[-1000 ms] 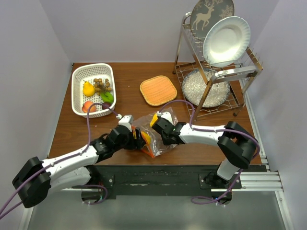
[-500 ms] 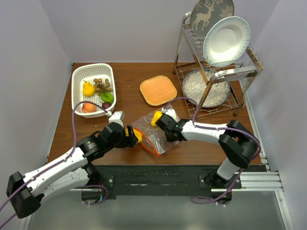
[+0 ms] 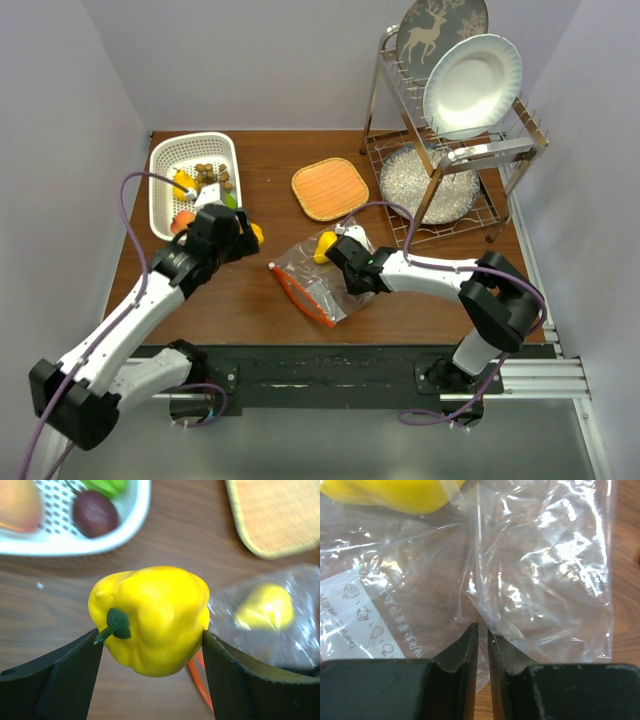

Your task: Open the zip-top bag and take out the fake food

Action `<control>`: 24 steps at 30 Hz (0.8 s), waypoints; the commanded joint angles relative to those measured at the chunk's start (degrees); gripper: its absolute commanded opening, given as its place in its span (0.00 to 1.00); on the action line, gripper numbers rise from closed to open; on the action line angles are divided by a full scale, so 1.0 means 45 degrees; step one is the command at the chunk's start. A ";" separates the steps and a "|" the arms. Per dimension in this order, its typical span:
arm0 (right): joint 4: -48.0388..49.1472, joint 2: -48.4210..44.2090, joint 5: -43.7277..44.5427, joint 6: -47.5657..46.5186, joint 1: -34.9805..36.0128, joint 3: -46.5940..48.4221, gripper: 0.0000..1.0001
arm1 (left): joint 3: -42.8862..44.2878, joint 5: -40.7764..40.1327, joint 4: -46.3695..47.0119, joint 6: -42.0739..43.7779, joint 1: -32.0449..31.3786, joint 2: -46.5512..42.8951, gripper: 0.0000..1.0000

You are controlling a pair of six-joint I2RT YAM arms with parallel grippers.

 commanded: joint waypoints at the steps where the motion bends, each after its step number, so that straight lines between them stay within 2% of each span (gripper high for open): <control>1: 0.0354 -0.0415 -0.0342 -0.0277 -0.0035 0.0104 0.17 | 0.0954 0.1237 0.2234 0.1396 0.2863 0.1722 0.30; 3: 0.0354 -0.0435 -0.0382 -0.0355 -0.0035 0.0123 0.17 | 0.1189 0.2151 0.2881 0.1513 0.3787 0.2330 0.31; 4: 0.0354 -0.0454 -0.0440 -0.0375 -0.0016 0.0142 0.17 | 0.1305 0.2215 0.3290 0.1513 0.4371 0.3030 0.31; 8: 0.0334 -0.0649 -0.0577 -0.0434 -0.0035 0.0162 0.16 | 0.2028 0.2002 0.3743 0.1689 0.5255 0.4577 0.37; 10: 0.0354 -0.0824 -0.0635 -0.0434 -0.0035 0.0143 0.16 | 0.2088 0.1943 0.3958 0.1826 0.5683 0.5220 0.53; 12: 0.0374 -0.0903 -0.0694 -0.0414 -0.0035 0.0123 0.17 | 0.2146 0.1980 0.4114 0.2000 0.5900 0.5516 0.79; 15: 0.0374 -0.1118 -0.0772 -0.0453 -0.0035 0.0103 0.24 | 0.2380 0.1961 0.4096 0.2274 0.6135 0.5693 0.95; 18: 0.0277 -0.1333 -0.0850 -0.0590 -0.0035 0.0220 0.44 | 0.2673 0.2136 0.3978 0.2548 0.6155 0.5479 1.00; 22: -0.0191 -0.1899 -0.0656 -0.0687 -0.0015 0.0435 0.58 | 0.2616 0.2254 0.3549 0.2861 0.6155 0.4835 1.00; 24: -0.0329 -0.2231 -0.0422 -0.0824 -0.0016 0.0669 0.66 | 0.2305 0.2741 0.3451 0.2861 0.6135 0.4213 0.93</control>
